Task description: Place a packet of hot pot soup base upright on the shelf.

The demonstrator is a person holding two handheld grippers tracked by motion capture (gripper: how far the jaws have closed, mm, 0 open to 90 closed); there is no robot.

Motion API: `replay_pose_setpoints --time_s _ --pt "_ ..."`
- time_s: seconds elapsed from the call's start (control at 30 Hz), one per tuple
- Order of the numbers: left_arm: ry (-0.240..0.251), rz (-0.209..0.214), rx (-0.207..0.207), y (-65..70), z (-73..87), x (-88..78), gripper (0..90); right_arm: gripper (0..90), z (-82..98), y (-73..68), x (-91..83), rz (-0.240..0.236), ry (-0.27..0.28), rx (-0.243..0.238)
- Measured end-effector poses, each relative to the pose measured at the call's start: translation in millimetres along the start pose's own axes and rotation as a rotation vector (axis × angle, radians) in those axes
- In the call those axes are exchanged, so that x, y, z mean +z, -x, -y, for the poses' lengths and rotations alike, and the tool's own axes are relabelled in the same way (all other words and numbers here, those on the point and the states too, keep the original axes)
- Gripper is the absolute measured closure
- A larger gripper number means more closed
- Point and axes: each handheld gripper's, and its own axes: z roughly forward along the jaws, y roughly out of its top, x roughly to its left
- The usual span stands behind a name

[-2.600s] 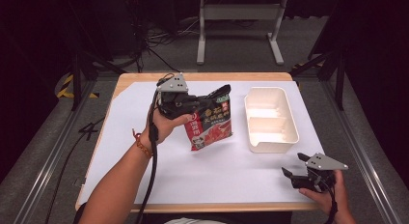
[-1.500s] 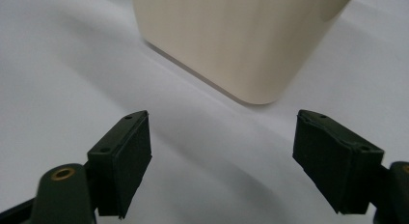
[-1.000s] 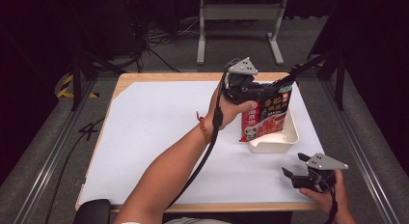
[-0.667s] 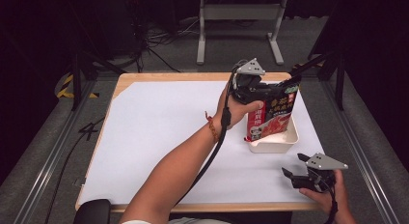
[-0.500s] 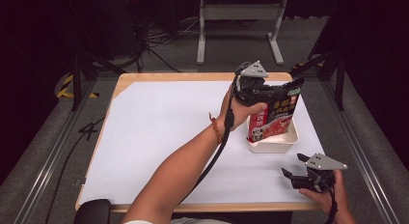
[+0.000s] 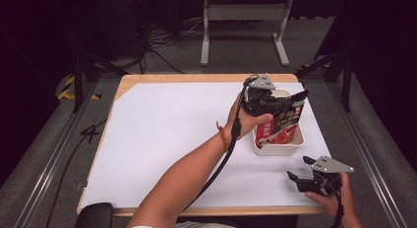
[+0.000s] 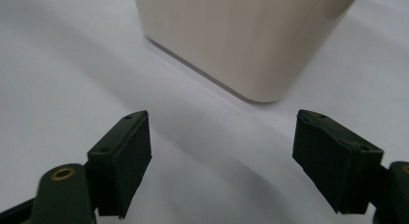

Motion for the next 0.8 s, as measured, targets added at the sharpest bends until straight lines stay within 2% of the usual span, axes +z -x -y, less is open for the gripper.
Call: replay_pose_setpoints --time_s 0.53,0.73,0.8 --pt "0.021 0.009 0.009 -3.0 9.9 -2.3 84.5 21.0 -1.4 -2.7 1.7 -0.003 -0.007 -0.017" --pt "0.006 -0.003 0.03 -0.7 8.9 -0.9 84.4 21.1 -2.2 -3.3 1.4 -0.002 -0.003 -0.022" --pt "0.006 -0.001 0.025 -1.0 9.3 -0.4 84.3 21.0 -2.0 -3.3 1.6 -0.002 -0.004 -0.025"
